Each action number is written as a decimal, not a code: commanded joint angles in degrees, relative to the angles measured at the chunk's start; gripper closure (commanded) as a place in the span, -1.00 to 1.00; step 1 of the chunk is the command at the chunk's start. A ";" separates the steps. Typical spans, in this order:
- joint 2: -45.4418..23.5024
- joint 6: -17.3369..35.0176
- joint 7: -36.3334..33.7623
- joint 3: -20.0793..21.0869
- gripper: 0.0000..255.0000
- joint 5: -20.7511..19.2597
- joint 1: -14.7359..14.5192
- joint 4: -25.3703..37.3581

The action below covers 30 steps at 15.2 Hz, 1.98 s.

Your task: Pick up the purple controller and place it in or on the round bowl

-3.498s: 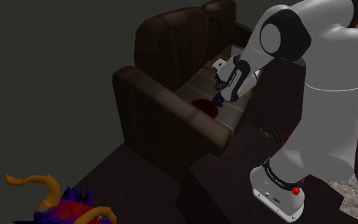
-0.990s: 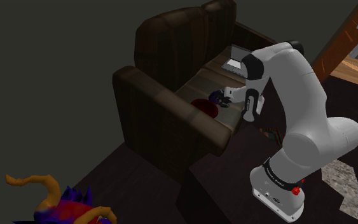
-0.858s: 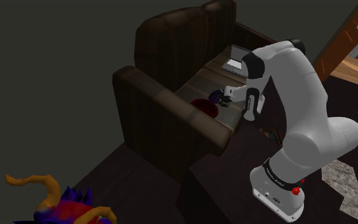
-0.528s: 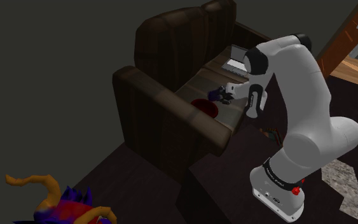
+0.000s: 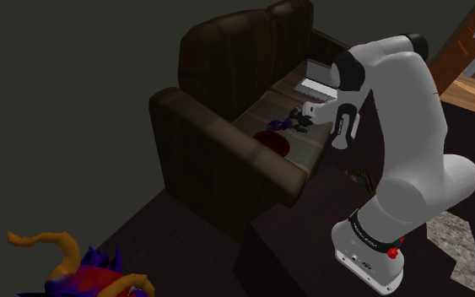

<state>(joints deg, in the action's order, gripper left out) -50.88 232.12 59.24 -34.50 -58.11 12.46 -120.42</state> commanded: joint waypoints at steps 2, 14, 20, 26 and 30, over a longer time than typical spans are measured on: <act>2.54 -0.75 -1.43 -0.89 1.00 -2.27 -0.37 -0.91; 11.98 -4.32 -8.93 -4.01 1.00 -12.28 -1.91 -2.41; 17.05 -6.23 -10.68 -5.56 1.00 -15.19 -4.09 -5.34; 25.88 -8.91 2.50 -8.00 1.00 -2.64 -14.37 -22.78; 31.17 -10.06 10.90 -10.07 1.00 7.87 -22.94 -32.90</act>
<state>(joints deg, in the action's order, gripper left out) -21.01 221.92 66.99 -43.85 -54.02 -7.85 -150.00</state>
